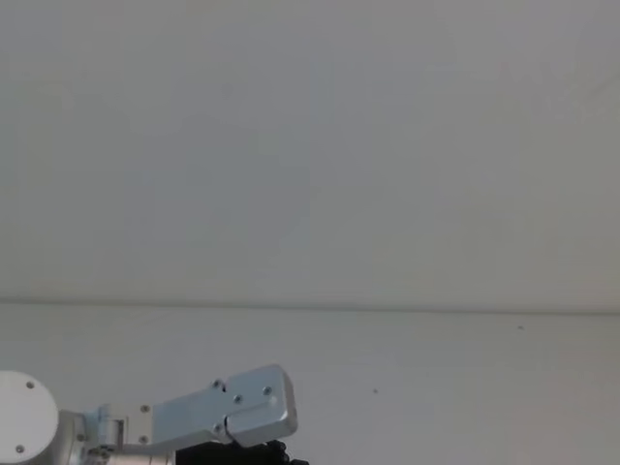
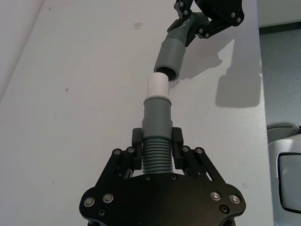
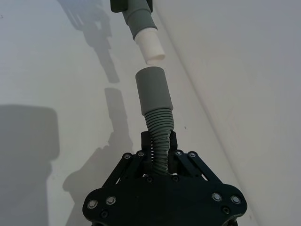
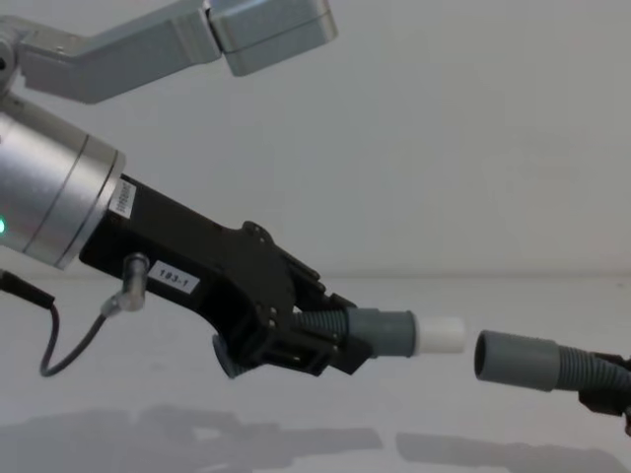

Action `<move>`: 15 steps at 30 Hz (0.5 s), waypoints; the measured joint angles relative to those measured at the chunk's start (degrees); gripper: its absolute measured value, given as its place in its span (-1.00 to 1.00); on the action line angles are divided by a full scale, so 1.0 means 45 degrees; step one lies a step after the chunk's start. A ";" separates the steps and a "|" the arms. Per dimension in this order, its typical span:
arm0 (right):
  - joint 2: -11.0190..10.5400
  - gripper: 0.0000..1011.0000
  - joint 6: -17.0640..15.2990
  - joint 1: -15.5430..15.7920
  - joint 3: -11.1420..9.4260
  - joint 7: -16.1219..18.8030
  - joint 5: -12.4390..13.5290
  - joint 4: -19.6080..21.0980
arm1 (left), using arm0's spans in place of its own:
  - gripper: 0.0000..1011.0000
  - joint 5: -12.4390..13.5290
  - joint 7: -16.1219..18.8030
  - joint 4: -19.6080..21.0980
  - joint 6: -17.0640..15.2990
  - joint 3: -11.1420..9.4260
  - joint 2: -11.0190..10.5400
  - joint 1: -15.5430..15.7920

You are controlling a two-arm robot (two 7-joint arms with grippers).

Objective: Use both hands to pick up one end of the pipe from the table, align the ends, and insert them.

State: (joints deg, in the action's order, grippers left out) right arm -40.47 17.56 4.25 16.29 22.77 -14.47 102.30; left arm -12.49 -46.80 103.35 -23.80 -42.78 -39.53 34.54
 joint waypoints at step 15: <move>0.0030 -0.69 0.0039 -0.0008 0.0007 0.0001 0.0071 0.0001 | -0.35 -0.0115 -0.0122 -0.0077 -0.0166 -0.0277 0.0018 0.0285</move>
State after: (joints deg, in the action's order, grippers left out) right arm -40.33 17.74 4.21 16.32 22.78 -14.16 102.30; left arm -13.01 -47.35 103.01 -24.54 -44.03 -39.45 35.82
